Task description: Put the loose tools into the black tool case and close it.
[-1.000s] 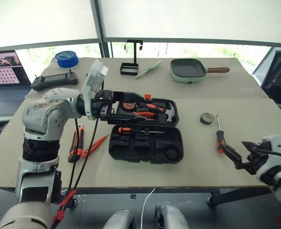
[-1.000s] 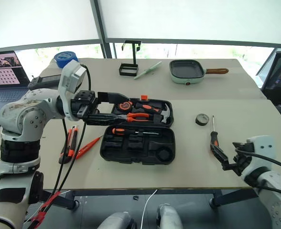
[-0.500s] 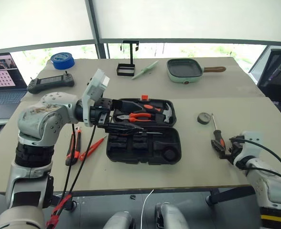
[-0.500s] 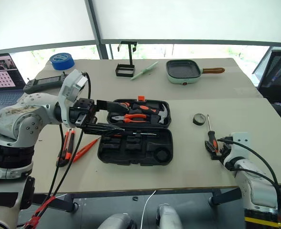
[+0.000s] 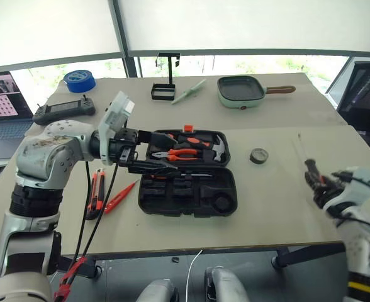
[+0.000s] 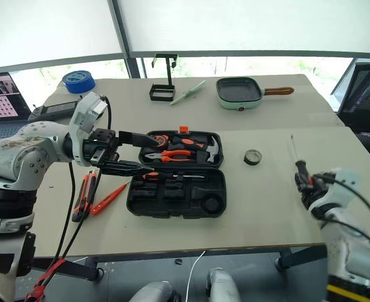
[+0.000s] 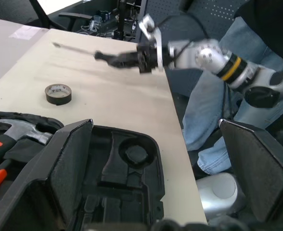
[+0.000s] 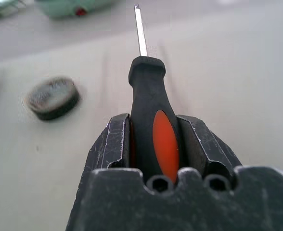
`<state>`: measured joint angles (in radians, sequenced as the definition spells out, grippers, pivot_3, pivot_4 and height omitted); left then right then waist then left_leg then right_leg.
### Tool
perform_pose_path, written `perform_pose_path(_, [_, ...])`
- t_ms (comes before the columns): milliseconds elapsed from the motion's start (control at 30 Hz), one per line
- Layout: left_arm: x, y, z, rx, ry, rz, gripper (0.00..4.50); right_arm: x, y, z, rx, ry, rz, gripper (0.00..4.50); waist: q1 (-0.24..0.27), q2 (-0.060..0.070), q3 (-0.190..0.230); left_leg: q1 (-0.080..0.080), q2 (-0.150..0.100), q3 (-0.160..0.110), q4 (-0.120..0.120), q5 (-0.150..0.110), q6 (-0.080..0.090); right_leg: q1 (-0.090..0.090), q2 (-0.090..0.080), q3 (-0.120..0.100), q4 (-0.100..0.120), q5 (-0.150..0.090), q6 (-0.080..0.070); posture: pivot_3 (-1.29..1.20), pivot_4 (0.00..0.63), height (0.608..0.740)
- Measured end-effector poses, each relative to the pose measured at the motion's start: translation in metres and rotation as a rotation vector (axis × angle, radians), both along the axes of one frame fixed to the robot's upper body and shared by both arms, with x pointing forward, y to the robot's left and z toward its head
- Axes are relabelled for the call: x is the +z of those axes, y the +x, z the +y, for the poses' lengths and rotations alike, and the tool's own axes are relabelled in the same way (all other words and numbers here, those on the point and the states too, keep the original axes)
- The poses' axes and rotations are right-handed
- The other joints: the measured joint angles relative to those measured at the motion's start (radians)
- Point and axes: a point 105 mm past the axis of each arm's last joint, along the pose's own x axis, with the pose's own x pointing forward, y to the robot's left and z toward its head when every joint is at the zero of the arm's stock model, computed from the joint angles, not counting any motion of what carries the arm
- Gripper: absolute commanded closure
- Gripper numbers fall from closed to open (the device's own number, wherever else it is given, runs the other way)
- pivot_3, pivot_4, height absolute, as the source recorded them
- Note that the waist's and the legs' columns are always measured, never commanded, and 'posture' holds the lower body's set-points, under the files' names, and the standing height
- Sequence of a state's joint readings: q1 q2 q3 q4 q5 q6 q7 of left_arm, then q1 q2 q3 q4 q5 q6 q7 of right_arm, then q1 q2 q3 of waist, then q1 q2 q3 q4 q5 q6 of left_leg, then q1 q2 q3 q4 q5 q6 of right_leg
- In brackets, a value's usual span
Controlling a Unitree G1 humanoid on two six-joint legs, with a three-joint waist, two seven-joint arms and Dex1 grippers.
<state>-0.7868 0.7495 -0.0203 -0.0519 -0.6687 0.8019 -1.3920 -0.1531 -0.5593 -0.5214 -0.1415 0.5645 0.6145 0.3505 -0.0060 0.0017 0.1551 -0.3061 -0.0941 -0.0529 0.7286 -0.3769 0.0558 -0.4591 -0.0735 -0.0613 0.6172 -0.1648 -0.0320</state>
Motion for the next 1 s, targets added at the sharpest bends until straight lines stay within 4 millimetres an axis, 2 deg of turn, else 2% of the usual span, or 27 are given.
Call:
perform_pose_path(33, [0.0, 0.0, 0.0, -0.003, 0.001, 0.0, 0.0, 0.012, 0.002, 0.005, 0.049, -0.011, -0.023, 3.38, -0.001, 0.0, 0.0, 0.0, 0.0, 0.0, 0.0, 0.0, 0.0, 0.0, 0.0, 0.0, 0.0, 0.0, 0.0, 0.0, 0.15, 0.74])
perform_pose_path(133, [0.002, -0.001, 0.001, -0.012, 0.006, -0.015, 0.0, 0.046, 0.011, 0.045, 0.347, -0.102, -0.04, 3.38, -0.007, 0.0, 0.0, -0.001, 0.001, 0.0, -0.001, 0.0, 0.0, 0.0, 0.0, 0.0, -0.002, 0.0, 0.0, 0.0, 0.15, 0.74])
perform_pose_path(200, [0.002, -0.001, 0.002, -0.013, 0.011, -0.019, 0.0, 0.058, 0.014, 0.072, 0.515, -0.157, -0.048, 3.38, -0.007, 0.0, 0.0, -0.001, 0.002, 0.0, -0.001, 0.0, 0.0, 0.0, 0.0, 0.0, -0.003, 0.0, 0.0, 0.0, 0.15, 0.74])
perform_pose_path(267, [0.002, -0.003, 0.006, -0.006, 0.032, -0.025, 0.0, 0.061, 0.017, 0.1, 0.682, -0.196, -0.032, 3.38, -0.007, -0.001, 0.0, -0.002, 0.002, 0.0, -0.002, 0.0, 0.001, 0.0, 0.001, -0.001, -0.004, 0.0, 0.0, 0.0, 0.15, 0.74])
perform_pose_path(500, [-0.011, -0.021, 0.026, 0.035, 0.117, 0.016, 0.0, 0.046, 0.025, 0.17, 1.059, -0.332, 0.006, 3.38, 0.001, -0.001, 0.001, -0.012, 0.002, -0.002, 0.0, 0.0, 0.002, -0.008, 0.0, -0.005, -0.005, 0.0, 0.0, 0.0, 0.15, 0.74])
perform_pose_path(600, [-0.017, -0.036, 0.035, 0.061, 0.14, 0.037, 0.0, 0.03, 0.024, 0.186, 1.143, -0.417, 0.018, 3.38, -0.001, -0.001, 0.001, -0.014, 0.001, -0.002, 0.001, 0.0, 0.001, -0.012, 0.0, -0.005, -0.003, 0.0, 0.0, 0.0, 0.15, 0.74])
perform_pose_path(767, [-0.029, -0.047, 0.053, 0.157, 0.173, 0.064, 0.0, 0.002, 0.021, 0.204, 1.244, -0.545, 0.039, 3.38, -0.007, -0.002, 0.001, -0.014, 0.0, -0.002, 0.002, 0.0, 0.0, -0.012, -0.001, -0.006, -0.002, 0.0, -0.001, 0.0, 0.15, 0.74])
perform_pose_path(1000, [-0.025, -0.04, 0.054, 0.21, 0.178, 0.014, 0.0, -0.017, 0.023, 0.213, 1.26, -0.605, 0.073, 3.38, -0.006, -0.002, 0.001, -0.013, 0.0, -0.002, 0.002, 0.001, -0.002, -0.011, -0.001, -0.006, -0.002, 0.001, -0.002, 0.0, 0.15, 0.74])
